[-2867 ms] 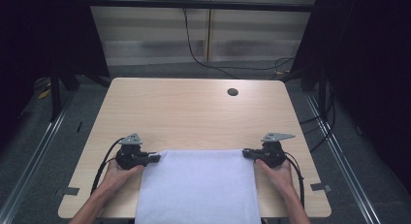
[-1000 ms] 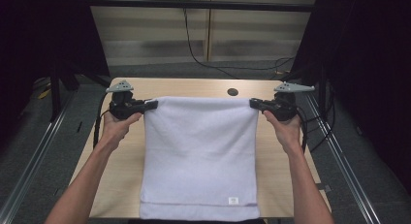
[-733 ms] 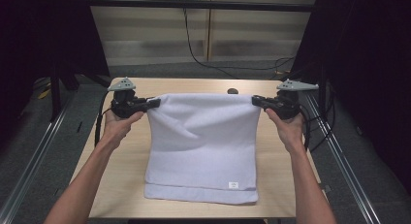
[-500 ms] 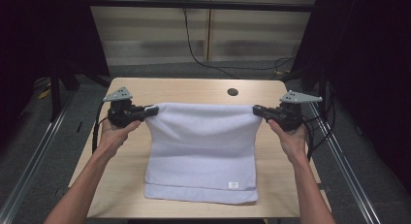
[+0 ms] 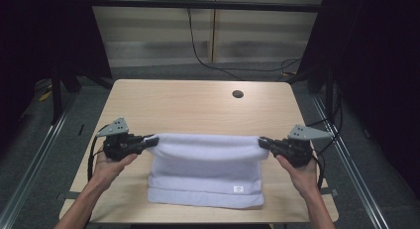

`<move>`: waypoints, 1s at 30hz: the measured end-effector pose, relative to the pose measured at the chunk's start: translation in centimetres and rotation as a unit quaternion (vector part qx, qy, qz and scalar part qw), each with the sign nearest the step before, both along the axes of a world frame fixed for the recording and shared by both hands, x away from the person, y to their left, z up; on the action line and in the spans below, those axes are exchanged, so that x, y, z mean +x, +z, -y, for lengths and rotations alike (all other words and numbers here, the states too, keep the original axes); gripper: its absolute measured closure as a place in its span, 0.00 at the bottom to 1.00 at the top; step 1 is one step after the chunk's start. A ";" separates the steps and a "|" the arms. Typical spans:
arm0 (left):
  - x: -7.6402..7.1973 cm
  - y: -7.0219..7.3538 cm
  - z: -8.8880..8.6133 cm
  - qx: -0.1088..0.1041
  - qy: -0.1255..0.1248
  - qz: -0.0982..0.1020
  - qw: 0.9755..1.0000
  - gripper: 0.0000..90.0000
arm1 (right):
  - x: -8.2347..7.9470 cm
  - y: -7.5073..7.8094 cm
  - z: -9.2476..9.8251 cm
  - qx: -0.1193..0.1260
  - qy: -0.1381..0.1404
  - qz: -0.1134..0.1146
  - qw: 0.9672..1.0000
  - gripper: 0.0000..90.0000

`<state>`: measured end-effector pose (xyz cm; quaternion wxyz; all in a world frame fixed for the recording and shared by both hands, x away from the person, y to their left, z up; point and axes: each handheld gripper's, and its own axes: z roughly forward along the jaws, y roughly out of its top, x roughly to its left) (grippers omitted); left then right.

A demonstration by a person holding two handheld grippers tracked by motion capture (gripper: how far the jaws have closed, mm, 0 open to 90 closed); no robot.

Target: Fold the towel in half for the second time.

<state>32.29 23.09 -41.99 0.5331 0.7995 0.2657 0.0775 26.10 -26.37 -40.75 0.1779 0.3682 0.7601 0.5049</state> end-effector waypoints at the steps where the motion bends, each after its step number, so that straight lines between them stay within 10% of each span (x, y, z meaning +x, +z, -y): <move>1: -0.4 -0.2 -0.1 -0.003 -0.003 -0.003 1.000 0.90 | -0.5 -0.5 0.0 -0.001 0.000 -0.004 1.000 0.95; 23: -7.8 -4.8 -1.7 0.028 -0.050 -0.065 0.996 0.74 | -8.7 -6.5 -0.5 -0.023 0.039 -0.088 0.995 0.78; 30: -6.1 -3.2 -2.6 0.008 -0.013 -0.042 0.999 0.59 | -8.9 -5.5 0.2 -0.001 0.019 -0.072 0.997 0.67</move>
